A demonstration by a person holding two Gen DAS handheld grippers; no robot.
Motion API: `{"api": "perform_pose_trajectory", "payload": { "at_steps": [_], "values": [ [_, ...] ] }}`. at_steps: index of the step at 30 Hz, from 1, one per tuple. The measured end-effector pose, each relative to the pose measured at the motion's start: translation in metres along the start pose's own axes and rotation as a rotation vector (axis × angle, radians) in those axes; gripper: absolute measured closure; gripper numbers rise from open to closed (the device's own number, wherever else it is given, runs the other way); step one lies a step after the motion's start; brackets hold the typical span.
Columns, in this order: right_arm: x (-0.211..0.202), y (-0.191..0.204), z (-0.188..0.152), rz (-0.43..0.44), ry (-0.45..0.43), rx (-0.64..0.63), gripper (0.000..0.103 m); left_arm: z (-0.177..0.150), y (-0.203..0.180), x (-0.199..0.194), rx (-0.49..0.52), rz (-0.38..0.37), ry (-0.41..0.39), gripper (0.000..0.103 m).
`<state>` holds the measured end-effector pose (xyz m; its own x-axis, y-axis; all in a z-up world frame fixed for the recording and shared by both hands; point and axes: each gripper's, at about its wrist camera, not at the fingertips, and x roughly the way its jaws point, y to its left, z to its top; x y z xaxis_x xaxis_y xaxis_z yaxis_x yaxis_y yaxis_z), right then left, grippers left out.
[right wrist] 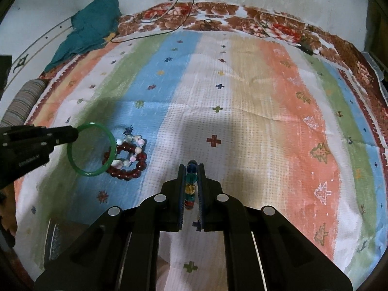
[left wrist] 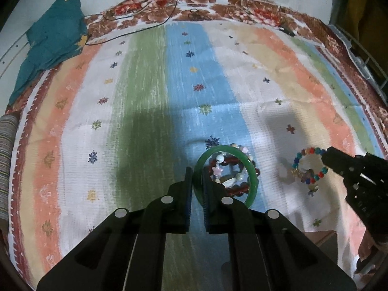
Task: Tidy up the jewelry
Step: 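Close right tool on multicolour bead bracelet while left tool grips green jade bangle, then lift multicolour bracelet with right tool while left tool carries green bangle toward tin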
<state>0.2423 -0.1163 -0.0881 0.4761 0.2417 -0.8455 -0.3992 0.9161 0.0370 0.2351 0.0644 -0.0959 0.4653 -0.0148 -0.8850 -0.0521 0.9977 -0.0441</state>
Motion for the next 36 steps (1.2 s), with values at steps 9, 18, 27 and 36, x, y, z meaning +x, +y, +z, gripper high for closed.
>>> {"api": "perform_pose_trajectory", "payload": {
  "at_steps": [9, 18, 27, 36],
  "values": [
    [-0.016, 0.0, -0.003, -0.014, -0.027, 0.005, 0.093, -0.004, -0.006, -0.014, 0.006, 0.007, -0.016, 0.096],
    [-0.039, 0.007, -0.004, -0.027, -0.072, -0.016, 0.093, -0.009, -0.012, -0.036, -0.013, -0.019, -0.052, 0.095],
    [-0.052, 0.01, -0.012, -0.057, -0.088, -0.019, 0.093, -0.019, -0.02, -0.059, -0.002, -0.027, -0.085, 0.095],
    [-0.078, 0.017, -0.016, -0.038, -0.142, -0.025, 0.093, -0.031, -0.028, -0.085, 0.002, -0.06, -0.13, 0.095]
  ]
}}
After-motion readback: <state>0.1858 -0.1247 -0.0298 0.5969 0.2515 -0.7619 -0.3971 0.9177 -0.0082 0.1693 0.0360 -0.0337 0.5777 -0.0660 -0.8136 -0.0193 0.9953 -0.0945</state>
